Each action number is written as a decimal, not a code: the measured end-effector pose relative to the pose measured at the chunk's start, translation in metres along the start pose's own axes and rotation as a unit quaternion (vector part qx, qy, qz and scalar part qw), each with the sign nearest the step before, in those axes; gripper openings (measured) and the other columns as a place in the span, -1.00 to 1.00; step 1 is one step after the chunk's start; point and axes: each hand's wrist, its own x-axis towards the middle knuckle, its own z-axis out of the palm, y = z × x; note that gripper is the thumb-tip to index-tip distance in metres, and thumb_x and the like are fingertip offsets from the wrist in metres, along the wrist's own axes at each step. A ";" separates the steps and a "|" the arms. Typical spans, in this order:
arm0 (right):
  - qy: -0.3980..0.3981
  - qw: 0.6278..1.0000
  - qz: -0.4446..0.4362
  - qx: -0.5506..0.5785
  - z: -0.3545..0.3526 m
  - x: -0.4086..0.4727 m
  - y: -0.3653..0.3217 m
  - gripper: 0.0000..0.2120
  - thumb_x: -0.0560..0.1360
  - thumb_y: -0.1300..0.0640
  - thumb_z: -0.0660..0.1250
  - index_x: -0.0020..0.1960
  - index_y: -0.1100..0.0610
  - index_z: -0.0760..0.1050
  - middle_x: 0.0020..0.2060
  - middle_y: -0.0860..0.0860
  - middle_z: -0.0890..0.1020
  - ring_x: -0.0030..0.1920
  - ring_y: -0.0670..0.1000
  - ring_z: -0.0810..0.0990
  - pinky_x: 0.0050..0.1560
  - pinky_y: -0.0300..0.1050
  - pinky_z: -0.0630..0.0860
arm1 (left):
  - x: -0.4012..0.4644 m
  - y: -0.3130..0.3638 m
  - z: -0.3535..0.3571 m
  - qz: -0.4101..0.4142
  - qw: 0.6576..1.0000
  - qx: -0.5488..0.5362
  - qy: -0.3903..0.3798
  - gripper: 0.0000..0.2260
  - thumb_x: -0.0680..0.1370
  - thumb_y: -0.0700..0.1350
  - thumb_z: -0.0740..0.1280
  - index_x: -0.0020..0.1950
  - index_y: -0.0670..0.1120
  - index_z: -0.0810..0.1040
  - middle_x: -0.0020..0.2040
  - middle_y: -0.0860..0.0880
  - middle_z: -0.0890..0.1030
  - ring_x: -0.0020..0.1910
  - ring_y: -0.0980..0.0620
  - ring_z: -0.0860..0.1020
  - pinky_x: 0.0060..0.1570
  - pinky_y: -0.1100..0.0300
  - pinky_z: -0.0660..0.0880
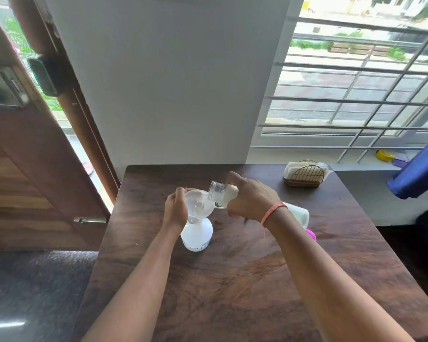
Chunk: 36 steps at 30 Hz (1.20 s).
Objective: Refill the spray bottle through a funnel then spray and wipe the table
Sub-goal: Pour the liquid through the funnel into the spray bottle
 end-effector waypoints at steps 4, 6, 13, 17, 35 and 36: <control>0.002 1.000 -0.004 -0.005 0.001 0.000 0.001 -0.64 0.26 0.11 0.29 0.02 -0.10 0.31 -0.09 0.01 0.58 -0.11 0.12 0.53 -0.23 -0.13 0.39 | -0.002 0.003 0.000 -0.002 1.000 -0.008 -0.003 -0.62 0.46 -0.03 0.05 -0.23 0.01 0.67 -0.25 0.08 0.68 -0.18 0.05 0.60 -0.15 0.16 0.51; 0.005 1.000 -0.004 -0.011 0.002 0.000 0.001 -0.64 0.26 0.10 0.29 0.02 -0.10 0.31 -0.09 0.01 0.59 -0.10 0.12 0.53 -0.22 -0.13 0.39 | -0.003 0.004 0.000 -0.002 1.000 -0.011 0.000 -0.63 0.50 -0.06 0.05 -0.23 0.00 0.66 -0.26 0.07 0.67 -0.20 0.07 0.59 -0.17 0.18 0.50; 0.004 1.000 -0.004 -0.020 0.001 0.001 0.002 -0.63 0.27 0.10 0.30 0.02 -0.10 0.31 -0.10 0.00 0.58 -0.11 0.12 0.53 -0.21 -0.11 0.44 | -0.006 0.007 0.000 0.001 1.000 -0.002 0.010 -0.60 0.59 -0.16 0.04 -0.20 -0.02 0.65 -0.24 0.06 0.66 -0.23 0.13 0.57 -0.23 0.23 0.47; 0.005 1.000 -0.004 -0.024 0.000 0.001 0.001 -0.62 0.27 0.09 0.32 0.04 -0.10 0.31 -0.08 0.00 0.58 -0.10 0.11 0.51 -0.19 -0.11 0.45 | -0.007 0.010 0.001 0.002 1.000 0.002 0.014 -0.60 0.60 -0.16 0.04 -0.20 -0.02 0.64 -0.25 0.09 0.64 -0.24 0.16 0.55 -0.28 0.30 0.47; 0.014 0.999 -0.008 -0.039 -0.001 0.003 0.000 -0.66 0.26 0.12 0.27 -0.03 -0.11 0.26 -0.13 0.00 0.58 -0.11 0.13 0.51 -0.25 -0.13 0.36 | -0.003 0.006 -0.001 -0.003 1.000 0.007 0.003 -0.59 0.59 -0.16 0.03 -0.21 -0.03 0.65 -0.25 0.02 0.67 -0.21 0.04 0.59 -0.22 0.16 0.50; 0.015 0.999 -0.009 -0.039 -0.001 0.003 0.000 -0.66 0.26 0.11 0.27 -0.02 -0.11 0.26 -0.13 0.01 0.58 -0.10 0.13 0.51 -0.24 -0.13 0.36 | -0.003 0.006 -0.001 -0.002 1.000 0.006 0.003 -0.59 0.59 -0.16 0.03 -0.20 -0.03 0.65 -0.24 0.02 0.67 -0.21 0.05 0.59 -0.22 0.17 0.50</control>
